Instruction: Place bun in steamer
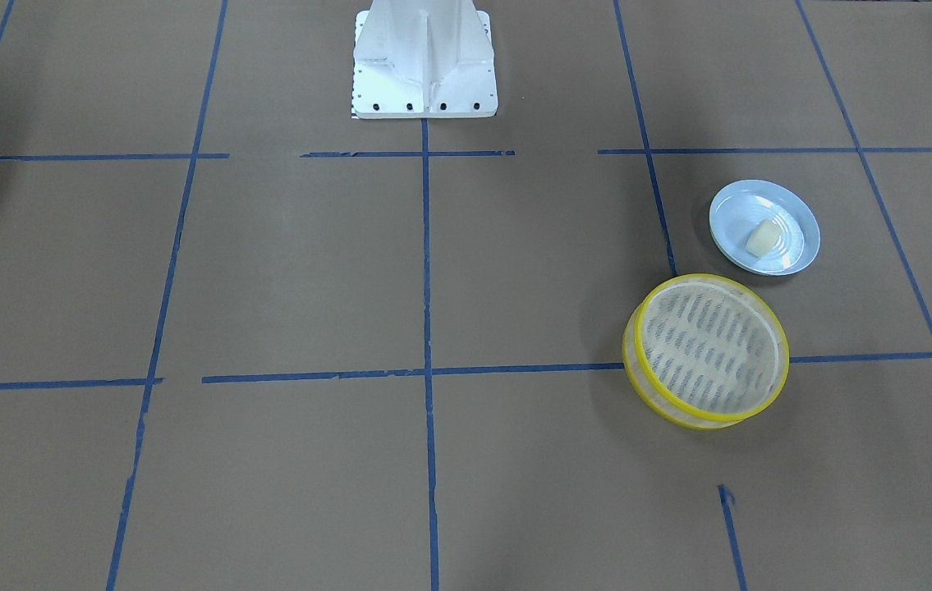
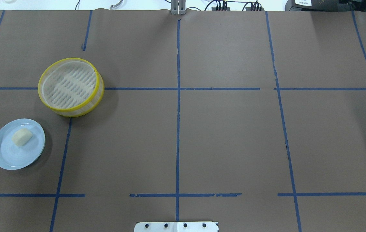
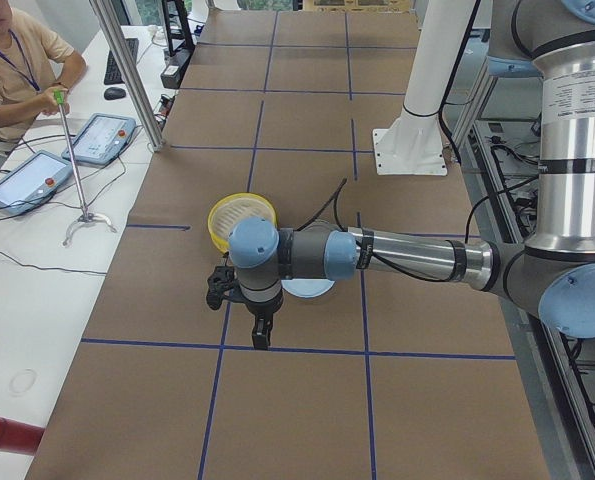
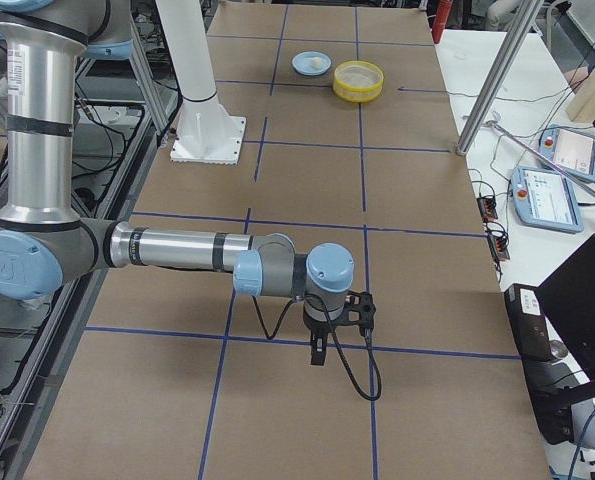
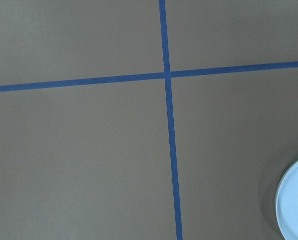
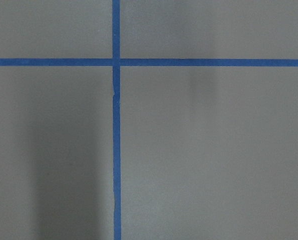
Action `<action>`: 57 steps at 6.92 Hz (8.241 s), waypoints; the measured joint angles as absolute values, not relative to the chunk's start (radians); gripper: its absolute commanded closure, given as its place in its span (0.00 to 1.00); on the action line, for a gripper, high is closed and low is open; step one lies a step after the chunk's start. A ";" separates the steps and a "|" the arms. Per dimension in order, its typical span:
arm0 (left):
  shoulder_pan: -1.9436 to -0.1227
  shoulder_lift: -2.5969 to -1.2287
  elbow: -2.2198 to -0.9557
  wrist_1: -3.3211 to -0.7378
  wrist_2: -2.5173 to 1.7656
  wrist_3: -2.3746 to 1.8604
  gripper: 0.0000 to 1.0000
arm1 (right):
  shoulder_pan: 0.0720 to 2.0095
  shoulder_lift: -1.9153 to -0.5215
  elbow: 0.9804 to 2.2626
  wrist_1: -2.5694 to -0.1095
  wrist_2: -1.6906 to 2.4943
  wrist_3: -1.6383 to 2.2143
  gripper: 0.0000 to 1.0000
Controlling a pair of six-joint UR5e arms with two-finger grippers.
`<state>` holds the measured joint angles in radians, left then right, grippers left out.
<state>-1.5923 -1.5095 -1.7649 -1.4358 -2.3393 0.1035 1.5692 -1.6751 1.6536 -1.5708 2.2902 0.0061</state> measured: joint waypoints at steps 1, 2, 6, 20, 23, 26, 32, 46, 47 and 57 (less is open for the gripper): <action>-1.592 -1.514 -1.766 -1.434 -2.339 0.102 0.00 | 1.569 -1.675 1.654 -1.570 2.290 0.006 0.00; -1.590 -1.518 -1.762 -1.434 -2.339 0.101 0.00 | 1.569 -1.675 1.654 -1.570 2.290 0.006 0.00; -1.580 -1.479 -1.753 -1.579 -2.457 0.103 0.00 | 1.569 -1.675 1.654 -1.570 2.290 0.006 0.00; -0.805 -1.429 -1.740 -2.318 -2.054 -0.356 0.02 | 1.569 -1.675 1.654 -1.571 2.290 0.006 0.00; -0.796 -1.427 -1.724 -2.325 -2.030 -0.364 0.16 | 1.569 -1.675 1.654 -1.571 2.290 0.006 0.00; -0.790 -1.434 -1.707 -2.326 -2.024 -0.364 0.23 | 1.569 -1.675 1.654 -1.570 2.290 0.006 0.00; -0.764 -1.436 -1.695 -2.323 -2.025 -0.368 0.55 | 1.569 -1.675 1.654 -1.571 2.290 0.006 0.00; -0.920 -1.888 -1.641 -1.896 -2.153 -0.765 0.67 | 1.569 -1.675 1.654 -1.571 2.290 0.006 0.00; -0.921 -1.928 -1.564 -1.891 -2.152 -0.779 0.67 | 1.569 -1.675 1.654 -1.571 2.290 0.006 0.00; -0.914 -2.001 -1.406 -1.955 -2.152 -0.796 0.23 | 1.569 -1.675 1.654 -1.570 2.290 0.006 0.00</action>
